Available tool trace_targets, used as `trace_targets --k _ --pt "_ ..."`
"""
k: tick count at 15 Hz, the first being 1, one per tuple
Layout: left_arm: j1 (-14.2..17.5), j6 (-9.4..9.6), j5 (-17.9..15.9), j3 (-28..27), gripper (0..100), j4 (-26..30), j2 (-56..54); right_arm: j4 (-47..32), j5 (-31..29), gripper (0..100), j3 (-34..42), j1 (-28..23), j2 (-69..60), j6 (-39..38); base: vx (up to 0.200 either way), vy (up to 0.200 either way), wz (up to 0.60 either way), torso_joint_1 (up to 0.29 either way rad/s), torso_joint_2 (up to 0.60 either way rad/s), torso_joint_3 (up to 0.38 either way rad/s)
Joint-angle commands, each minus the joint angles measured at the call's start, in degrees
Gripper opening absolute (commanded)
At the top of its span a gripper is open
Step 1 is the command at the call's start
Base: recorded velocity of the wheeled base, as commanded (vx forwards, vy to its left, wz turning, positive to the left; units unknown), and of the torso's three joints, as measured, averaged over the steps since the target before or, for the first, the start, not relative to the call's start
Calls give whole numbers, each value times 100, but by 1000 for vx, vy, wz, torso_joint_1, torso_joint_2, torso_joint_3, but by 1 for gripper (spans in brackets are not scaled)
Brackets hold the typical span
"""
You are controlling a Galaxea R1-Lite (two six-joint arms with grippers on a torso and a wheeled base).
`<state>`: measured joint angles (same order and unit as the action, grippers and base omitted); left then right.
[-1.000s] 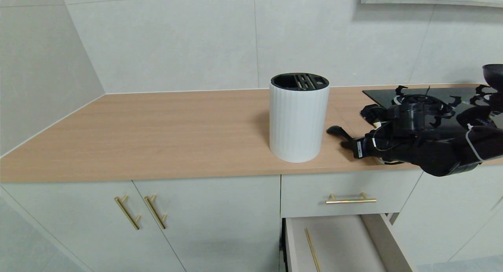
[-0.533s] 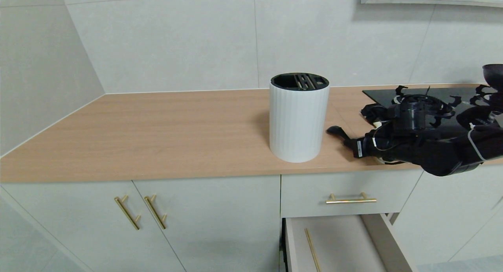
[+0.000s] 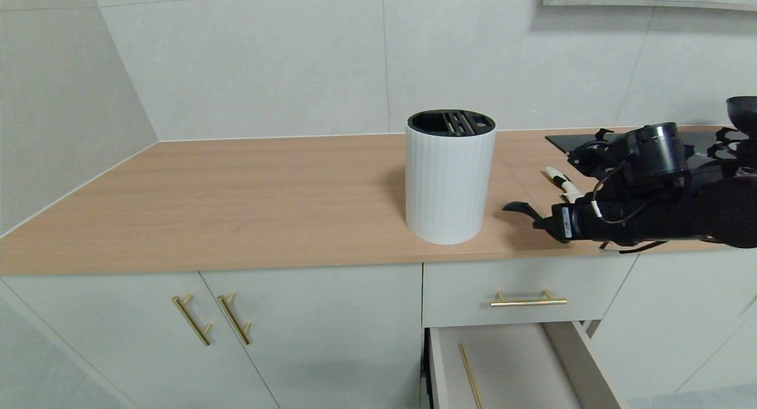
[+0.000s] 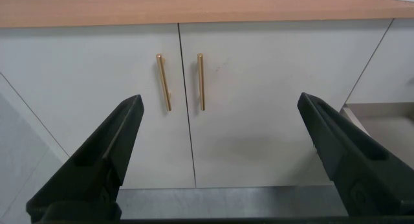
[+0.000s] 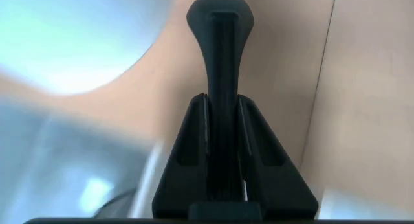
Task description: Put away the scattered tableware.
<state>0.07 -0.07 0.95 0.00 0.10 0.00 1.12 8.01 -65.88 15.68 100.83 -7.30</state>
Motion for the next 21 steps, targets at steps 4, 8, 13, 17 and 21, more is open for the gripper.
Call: trace_targets --k 4,8,13,17,21 --pt "1 -1 2 0 100 -1 0 -1808 -89 0 523 410 -2322 -667 0 0 0 0 0 0" --pt "1 -1 2 0 100 -1 0 -1290 -221 0 1631 463 -2744 -474 0 0 0 0 0 0" --pt "1 -1 2 0 100 -1 0 -367 -230 0 2343 463 -2691 -184 0 0 0 0 0 0" --pt "1 -1 2 0 100 -1 9 -358 -230 0 2343 463 -2603 -184 0 0 0 0 0 0" --pt "1 -1 -7 0 100 -1 0 -358 -230 0 2378 463 -2480 -193 0 0 0 -39 78 59"
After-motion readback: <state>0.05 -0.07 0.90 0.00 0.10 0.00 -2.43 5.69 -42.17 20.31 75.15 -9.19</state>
